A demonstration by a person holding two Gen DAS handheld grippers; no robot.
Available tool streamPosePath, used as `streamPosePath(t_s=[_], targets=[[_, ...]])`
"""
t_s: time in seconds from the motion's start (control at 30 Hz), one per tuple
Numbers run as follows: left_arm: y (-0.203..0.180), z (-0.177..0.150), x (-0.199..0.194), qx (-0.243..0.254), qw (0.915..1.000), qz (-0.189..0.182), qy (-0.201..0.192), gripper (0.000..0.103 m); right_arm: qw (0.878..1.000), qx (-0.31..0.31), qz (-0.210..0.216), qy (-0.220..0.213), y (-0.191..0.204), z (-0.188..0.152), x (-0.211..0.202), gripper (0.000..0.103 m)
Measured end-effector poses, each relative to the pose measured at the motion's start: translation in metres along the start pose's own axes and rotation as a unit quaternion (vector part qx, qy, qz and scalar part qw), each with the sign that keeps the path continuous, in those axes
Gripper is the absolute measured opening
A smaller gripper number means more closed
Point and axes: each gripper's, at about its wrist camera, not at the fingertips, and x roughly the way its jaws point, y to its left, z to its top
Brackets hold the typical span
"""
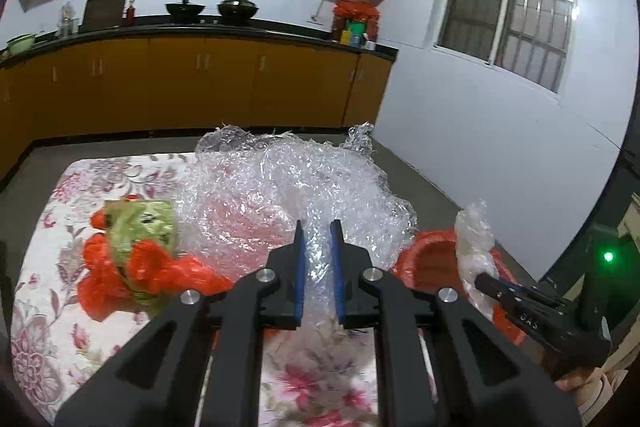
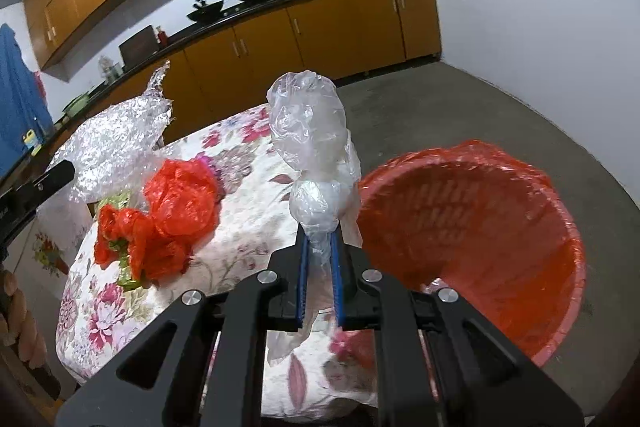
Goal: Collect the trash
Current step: 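Carry the bubble wrap and clear bag to the basket and release both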
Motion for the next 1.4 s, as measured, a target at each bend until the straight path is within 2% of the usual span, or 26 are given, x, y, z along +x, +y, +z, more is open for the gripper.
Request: streamPosePath(t_s=[0.43,0.77,1.4], targets=[[-0.066,-0.018,0.03,0.016,0.9976,-0.064,0.02,0.013,0.999,0.035,-0.038,-0.009,-0.044,-0.004,-0.016,0.011],[-0.102,-0.034,0.059,0.026,0.9918,-0.113,0.054,0.013,0.996,0.053,-0.066,-0.019,-0.071,-0.006,-0.028,0.011],[-0.148,-0.055,0.116,0.024,0.9814,-0.159,0.106,0.013,0.99,0.109,-0.082,-0.039,-0.122,0.0,-0.036,0.011]])
